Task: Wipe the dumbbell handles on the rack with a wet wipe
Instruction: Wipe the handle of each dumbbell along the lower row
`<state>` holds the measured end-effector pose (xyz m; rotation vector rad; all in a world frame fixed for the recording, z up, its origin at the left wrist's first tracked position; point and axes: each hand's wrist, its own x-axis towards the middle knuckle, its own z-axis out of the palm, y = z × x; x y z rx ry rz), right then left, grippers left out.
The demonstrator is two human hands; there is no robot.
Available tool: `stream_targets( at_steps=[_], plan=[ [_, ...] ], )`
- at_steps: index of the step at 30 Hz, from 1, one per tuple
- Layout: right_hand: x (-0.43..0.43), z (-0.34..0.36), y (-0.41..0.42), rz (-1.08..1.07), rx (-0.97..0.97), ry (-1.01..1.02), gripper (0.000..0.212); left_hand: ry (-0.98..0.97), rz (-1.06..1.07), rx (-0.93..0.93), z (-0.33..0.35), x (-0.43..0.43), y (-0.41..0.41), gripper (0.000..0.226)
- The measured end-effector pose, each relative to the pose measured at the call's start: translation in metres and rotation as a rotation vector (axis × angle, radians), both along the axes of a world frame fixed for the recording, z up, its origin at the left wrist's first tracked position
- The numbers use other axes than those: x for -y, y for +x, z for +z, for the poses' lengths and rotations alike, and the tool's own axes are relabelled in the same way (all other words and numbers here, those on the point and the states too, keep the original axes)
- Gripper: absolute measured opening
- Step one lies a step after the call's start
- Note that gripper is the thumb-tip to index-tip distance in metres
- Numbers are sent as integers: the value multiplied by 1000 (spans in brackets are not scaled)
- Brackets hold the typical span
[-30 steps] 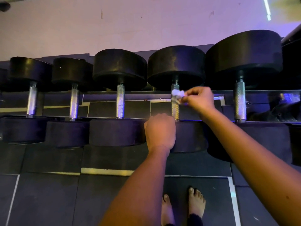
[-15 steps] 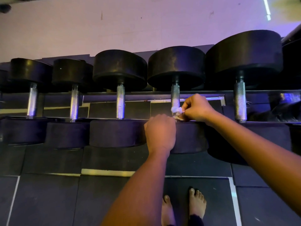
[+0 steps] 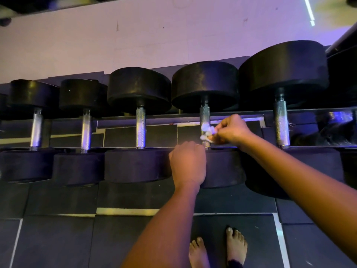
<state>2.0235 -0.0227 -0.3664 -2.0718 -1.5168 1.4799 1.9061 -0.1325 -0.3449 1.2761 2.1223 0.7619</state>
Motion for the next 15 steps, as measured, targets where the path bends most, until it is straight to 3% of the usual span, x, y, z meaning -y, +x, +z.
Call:
stream_targets(
  at_steps=[2,5,11,15],
  plan=[
    [10,4,3,125,28,-5,11,2,4,-1,0,-1,0,29],
    [13,7,2,140,21,30,13,1,2,2,0,0,0,29],
    [-3,10,-26,-221,4,326,4,-6,7,0,0,-1,1,34],
    [-9,10,-52,-379,13,401,27,-3,-2,2,3,0,1,30]
  ],
)
